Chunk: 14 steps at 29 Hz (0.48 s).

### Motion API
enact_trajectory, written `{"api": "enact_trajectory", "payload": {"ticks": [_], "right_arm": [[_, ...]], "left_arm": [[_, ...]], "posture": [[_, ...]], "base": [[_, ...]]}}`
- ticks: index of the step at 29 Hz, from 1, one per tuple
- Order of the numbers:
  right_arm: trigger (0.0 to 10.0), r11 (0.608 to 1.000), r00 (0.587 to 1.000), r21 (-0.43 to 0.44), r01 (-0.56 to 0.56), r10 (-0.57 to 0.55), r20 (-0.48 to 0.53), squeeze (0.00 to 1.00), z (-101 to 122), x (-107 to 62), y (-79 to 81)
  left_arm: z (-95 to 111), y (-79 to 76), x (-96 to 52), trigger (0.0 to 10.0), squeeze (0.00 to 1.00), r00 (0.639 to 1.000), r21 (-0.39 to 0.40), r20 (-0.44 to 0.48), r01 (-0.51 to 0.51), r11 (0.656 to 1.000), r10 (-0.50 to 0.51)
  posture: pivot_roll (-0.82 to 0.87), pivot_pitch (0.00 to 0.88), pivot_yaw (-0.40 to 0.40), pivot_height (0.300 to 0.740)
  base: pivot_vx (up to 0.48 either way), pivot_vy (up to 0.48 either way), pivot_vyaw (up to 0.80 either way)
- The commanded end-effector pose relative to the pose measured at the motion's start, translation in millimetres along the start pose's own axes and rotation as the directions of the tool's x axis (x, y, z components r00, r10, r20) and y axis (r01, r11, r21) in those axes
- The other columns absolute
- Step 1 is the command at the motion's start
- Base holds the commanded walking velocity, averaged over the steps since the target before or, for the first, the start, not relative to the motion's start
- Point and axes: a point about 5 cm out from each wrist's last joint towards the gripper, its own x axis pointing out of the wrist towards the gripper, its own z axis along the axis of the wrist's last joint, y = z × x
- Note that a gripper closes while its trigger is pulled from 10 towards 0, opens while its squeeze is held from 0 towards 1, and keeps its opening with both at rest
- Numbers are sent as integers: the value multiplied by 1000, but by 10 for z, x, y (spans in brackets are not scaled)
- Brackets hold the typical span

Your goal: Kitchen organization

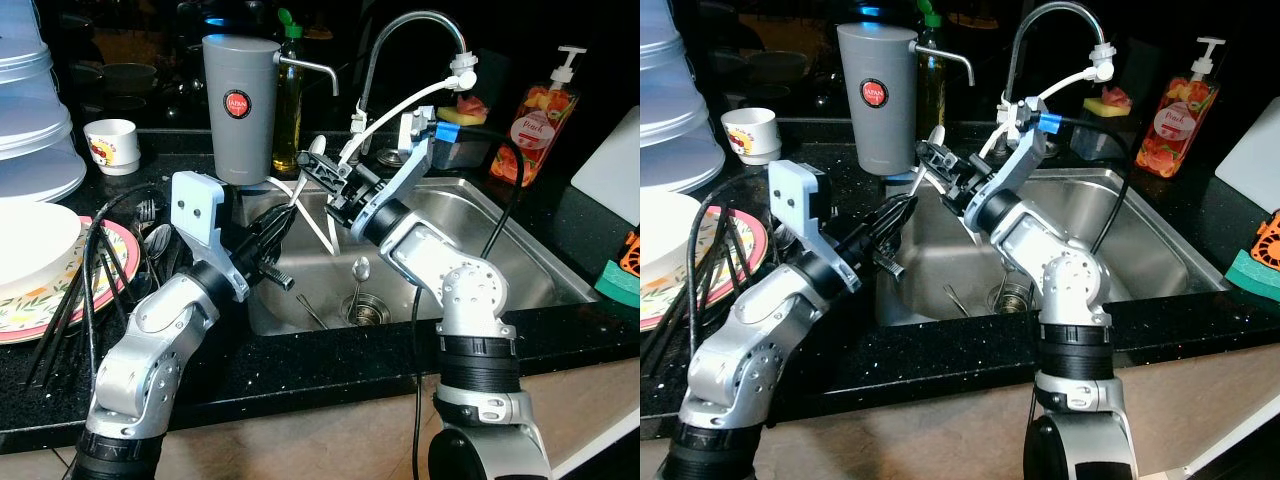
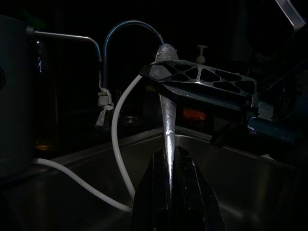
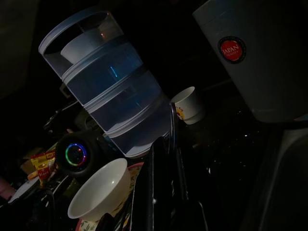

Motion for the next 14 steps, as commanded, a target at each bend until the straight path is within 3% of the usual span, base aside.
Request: {"api": "enact_trajectory", "payload": {"ticks": [1, 7, 8, 14], "right_arm": [[0, 999, 998, 8, 49, -50, 43, 0, 77, -32, -78], [0, 998, 996, 18, 58, -59, 60, 0, 123, -35, -89], [0, 998, 996, 20, 61, -62, 64, 0, 130, -39, -94], [0, 998, 995, 26, 64, -66, 79, 0, 157, -46, -95]], "left_arm": [[75, 5, 16, 10000, 0, 999, 25, 32, 4, 1000, -5], [93, 19, 24, 10000, 0, 999, 14, 47, 2, 1000, -3], [96, 19, 28, 10000, 1000, 999, 9, 49, 3, 1000, -3], [116, 31, 50, 10000, 1000, 998, 5, 55, 3, 1000, -3]], "posture": [[-27, 40, -66, 740], [-32, 44, -58, 740], [-34, 47, -54, 740], [-31, 50, -48, 740]], "base": [[0, 0, 0], [0, 0, 0], [0, 0, 0], [0, 0, 0]]}}
